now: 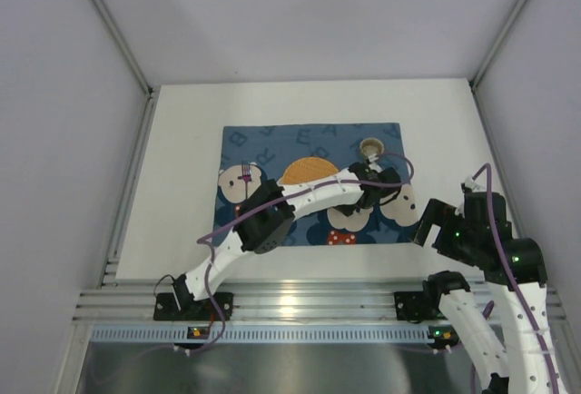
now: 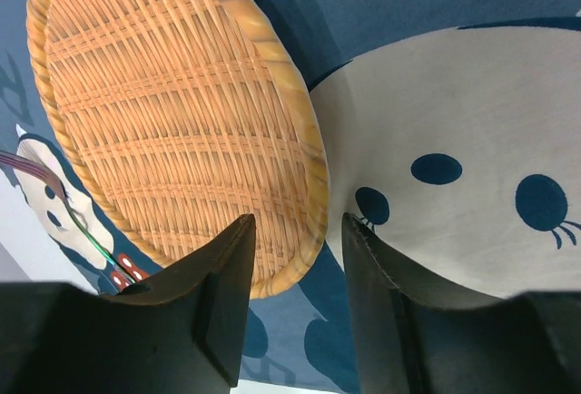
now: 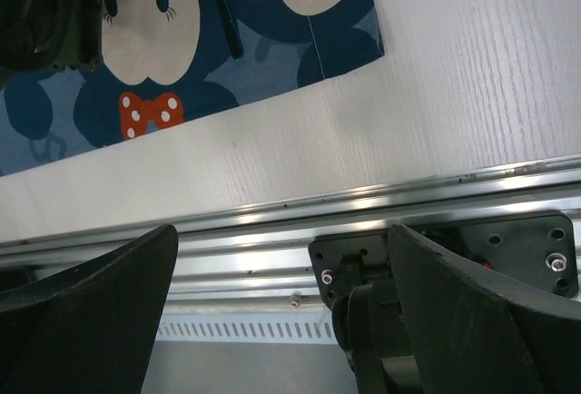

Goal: Set the dinner table for one person

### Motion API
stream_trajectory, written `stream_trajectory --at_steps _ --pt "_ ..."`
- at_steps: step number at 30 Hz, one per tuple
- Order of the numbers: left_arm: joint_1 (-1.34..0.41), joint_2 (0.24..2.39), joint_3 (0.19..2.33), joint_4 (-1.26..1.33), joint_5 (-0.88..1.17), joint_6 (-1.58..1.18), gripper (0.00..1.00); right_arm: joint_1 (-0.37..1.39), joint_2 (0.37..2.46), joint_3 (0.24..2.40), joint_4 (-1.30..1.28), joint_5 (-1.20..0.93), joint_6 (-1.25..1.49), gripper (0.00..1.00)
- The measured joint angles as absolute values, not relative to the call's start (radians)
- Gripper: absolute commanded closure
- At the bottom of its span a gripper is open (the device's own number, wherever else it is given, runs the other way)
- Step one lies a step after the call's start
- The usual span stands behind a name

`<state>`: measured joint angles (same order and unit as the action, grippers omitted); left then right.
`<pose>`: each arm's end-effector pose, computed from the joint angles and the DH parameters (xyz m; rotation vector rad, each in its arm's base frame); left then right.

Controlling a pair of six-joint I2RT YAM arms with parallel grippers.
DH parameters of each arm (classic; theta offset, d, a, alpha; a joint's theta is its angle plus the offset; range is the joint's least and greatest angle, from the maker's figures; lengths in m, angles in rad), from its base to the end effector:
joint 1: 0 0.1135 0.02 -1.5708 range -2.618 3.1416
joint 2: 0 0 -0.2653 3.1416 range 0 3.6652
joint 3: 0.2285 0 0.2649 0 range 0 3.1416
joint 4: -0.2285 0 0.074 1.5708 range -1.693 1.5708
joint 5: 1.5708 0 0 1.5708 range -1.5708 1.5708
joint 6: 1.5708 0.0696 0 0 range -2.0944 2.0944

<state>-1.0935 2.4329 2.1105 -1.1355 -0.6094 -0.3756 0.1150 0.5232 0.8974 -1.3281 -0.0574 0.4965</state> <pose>0.2650 -0.4257 0.1311 0.8720 2.4559 0.5094 0.0904 0.0145 0.2792 0.4610 2.5103 0.3146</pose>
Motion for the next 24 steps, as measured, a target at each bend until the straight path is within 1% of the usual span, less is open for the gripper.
stream_trajectory --at_steps 6,8,9,12,13,16,19,20,21,22,24 --pt "-1.093 2.432 2.157 -1.174 -0.605 -0.402 0.45 0.115 0.523 0.897 -1.328 -0.057 0.489 0.00" --pt "-1.093 2.423 2.207 -1.203 -0.606 -0.413 0.28 0.115 0.523 0.897 -1.328 -0.055 0.488 0.00" --pt "-1.093 2.408 2.224 -1.212 -0.607 -0.421 0.24 0.115 0.523 0.897 -1.328 -0.054 0.486 0.00" --pt "-1.084 2.305 2.222 -1.216 -0.608 -0.435 0.23 0.115 0.523 0.897 -1.328 -0.054 0.479 0.00" --pt "-1.079 2.247 2.191 -1.195 -0.609 -0.435 0.22 0.115 0.523 0.897 -1.328 -0.054 0.479 0.00" --pt "-1.033 1.974 1.987 -1.119 -0.636 -0.417 0.23 0.115 0.523 0.897 -1.328 -0.056 0.473 0.00" --pt "-0.911 1.636 1.658 -0.905 -0.629 -0.361 0.23 0.115 0.523 0.897 -1.325 -0.072 0.471 0.00" --pt "-0.841 1.491 1.493 -0.796 -0.617 -0.329 0.22 0.115 0.523 0.897 -1.324 -0.083 0.470 0.00" --pt "-0.772 1.352 1.330 -0.651 -0.619 -0.297 0.13 0.115 0.523 0.897 -1.321 -0.095 0.467 0.00" --pt "-0.716 1.230 1.190 -0.547 -0.626 -0.256 0.10 0.115 0.521 0.897 -1.317 -0.109 0.466 0.00" --pt "-0.666 0.954 0.842 -0.238 -0.636 -0.131 0.14 0.115 0.514 0.897 -1.301 -0.144 0.463 0.00"
